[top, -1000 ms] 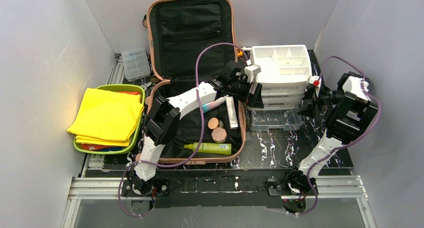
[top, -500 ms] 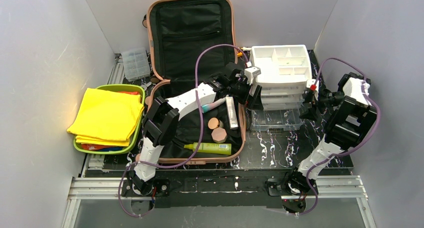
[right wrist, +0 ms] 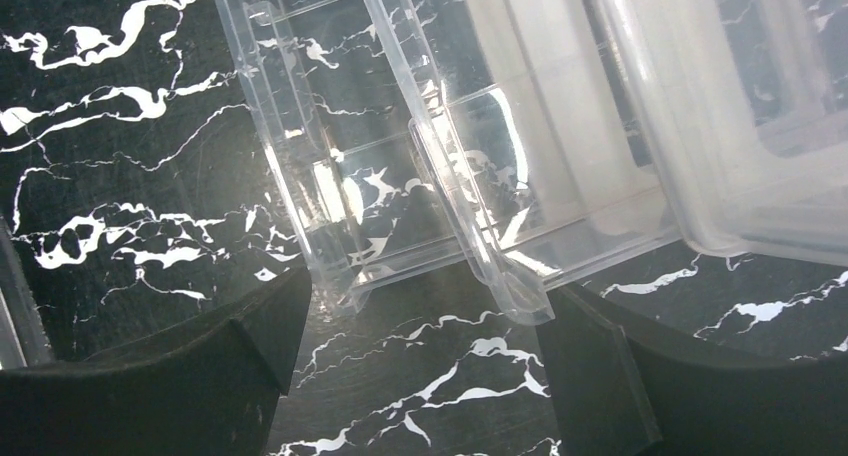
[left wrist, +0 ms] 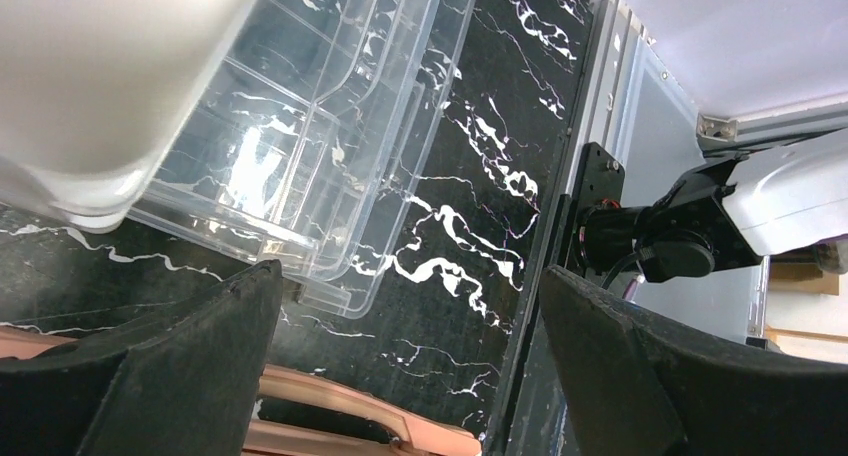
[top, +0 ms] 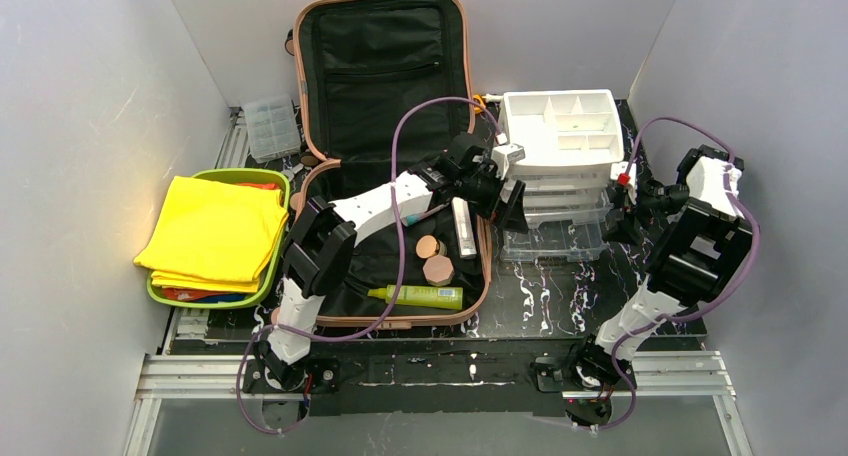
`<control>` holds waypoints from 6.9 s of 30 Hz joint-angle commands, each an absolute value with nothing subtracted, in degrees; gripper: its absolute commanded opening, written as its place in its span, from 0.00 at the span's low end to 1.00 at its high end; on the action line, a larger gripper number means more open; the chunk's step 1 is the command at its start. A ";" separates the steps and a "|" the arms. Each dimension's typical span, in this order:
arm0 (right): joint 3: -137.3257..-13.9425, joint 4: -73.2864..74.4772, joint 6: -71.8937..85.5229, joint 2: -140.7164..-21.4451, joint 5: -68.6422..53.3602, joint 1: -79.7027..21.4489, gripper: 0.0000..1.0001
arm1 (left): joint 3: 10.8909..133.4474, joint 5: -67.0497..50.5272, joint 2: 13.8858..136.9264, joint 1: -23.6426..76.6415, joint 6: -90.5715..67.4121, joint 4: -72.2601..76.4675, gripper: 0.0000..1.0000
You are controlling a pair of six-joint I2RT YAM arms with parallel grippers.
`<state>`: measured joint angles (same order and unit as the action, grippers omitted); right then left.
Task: Open, take out, and arrange the luggage
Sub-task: Open the drawer in the storage box, then adjust the storage box at the center of the board.
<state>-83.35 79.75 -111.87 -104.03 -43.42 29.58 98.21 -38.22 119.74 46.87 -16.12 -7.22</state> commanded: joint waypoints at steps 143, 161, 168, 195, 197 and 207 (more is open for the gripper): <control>-70.98 81.69 -102.95 -61.36 -41.64 19.98 0.98 | 121.28 -30.33 116.80 50.08 -13.51 -23.31 0.99; -63.91 80.44 -91.58 -70.02 -44.57 8.50 0.98 | 127.11 -31.34 121.55 50.03 12.05 -27.74 0.94; -62.39 75.50 -86.65 -70.27 -44.04 6.58 0.97 | 126.52 -28.63 123.74 50.01 15.56 -27.89 0.89; -61.58 71.82 -80.30 -71.05 -37.88 2.28 0.75 | 127.70 -21.88 128.12 50.02 10.71 -24.70 0.17; -61.61 71.84 -80.41 -71.34 -37.55 2.28 0.73 | 127.83 -21.13 128.29 50.02 10.14 -24.61 0.13; -62.42 71.85 -81.35 -73.61 -37.65 2.22 0.64 | 128.96 -17.01 129.68 50.01 8.26 -24.61 0.00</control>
